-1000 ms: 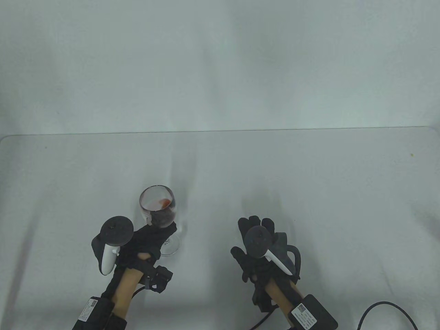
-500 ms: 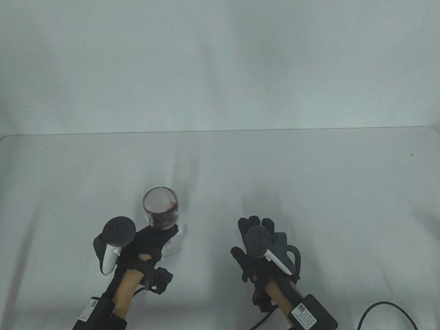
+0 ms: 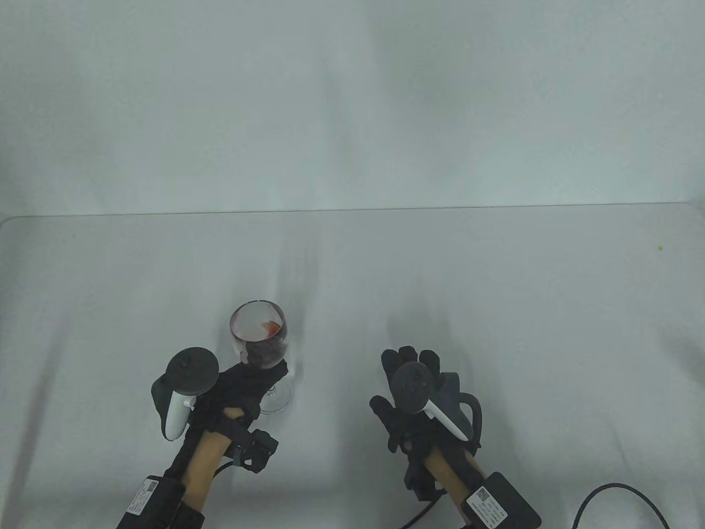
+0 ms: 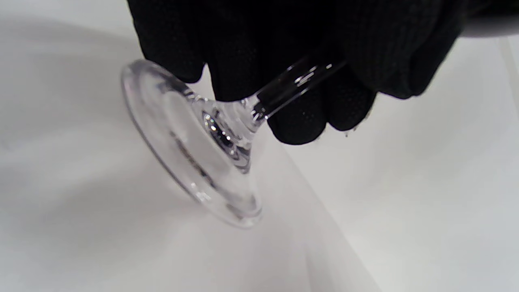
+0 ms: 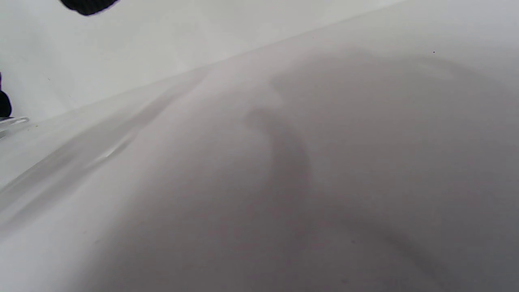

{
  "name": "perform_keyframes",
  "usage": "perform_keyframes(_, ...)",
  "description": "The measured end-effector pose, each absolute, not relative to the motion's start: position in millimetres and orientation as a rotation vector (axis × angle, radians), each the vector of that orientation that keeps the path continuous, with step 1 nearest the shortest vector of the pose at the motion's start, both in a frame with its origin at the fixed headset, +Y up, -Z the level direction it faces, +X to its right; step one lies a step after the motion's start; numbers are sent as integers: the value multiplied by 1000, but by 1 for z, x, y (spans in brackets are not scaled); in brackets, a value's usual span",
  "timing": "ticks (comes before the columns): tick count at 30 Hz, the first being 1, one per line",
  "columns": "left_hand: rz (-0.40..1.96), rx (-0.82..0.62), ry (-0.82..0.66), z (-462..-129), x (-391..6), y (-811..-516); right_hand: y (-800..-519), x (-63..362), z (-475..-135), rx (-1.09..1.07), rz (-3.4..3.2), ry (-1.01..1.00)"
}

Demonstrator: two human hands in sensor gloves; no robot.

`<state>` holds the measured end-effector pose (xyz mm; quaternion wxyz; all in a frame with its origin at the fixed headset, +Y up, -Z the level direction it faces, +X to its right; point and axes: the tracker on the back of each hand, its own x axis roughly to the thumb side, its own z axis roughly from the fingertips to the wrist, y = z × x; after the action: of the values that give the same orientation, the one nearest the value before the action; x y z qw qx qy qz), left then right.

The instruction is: Shake wine glass in air

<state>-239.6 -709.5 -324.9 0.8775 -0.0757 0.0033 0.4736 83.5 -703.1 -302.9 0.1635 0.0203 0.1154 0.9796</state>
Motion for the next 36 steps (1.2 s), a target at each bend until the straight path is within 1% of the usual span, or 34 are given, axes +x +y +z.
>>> perform_keyframes(3,938,-171,-28,-325,-238,-710,-703,83,-303,57,2795,333)
perform_keyframes(7,993,-160,1,-325,-238,-709,-703,83,-303,57,2793,328)
perform_keyframes(10,925,-174,-30,-325,-237,-710,-703,83,-303,53,2794,330)
perform_keyframes(14,998,-167,1,-325,-239,-710,-703,83,-303,53,2792,326)
perform_keyframes(17,918,-173,-32,-325,-238,-709,-703,83,-303,54,2795,332)
perform_keyframes(21,1015,-167,1,-325,-238,-710,-703,83,-303,55,2793,328)
perform_keyframes(24,908,-171,-37,-325,-237,-709,-703,83,-303,54,2794,331)
perform_keyframes(28,1005,-169,-6,-325,-237,-710,-703,84,-303,54,2793,332)
perform_keyframes(32,910,-173,-39,-324,-237,-710,-703,84,-303,55,2793,332)
perform_keyframes(36,1007,-172,3,-324,-238,-710,-703,84,-303,55,2795,337)
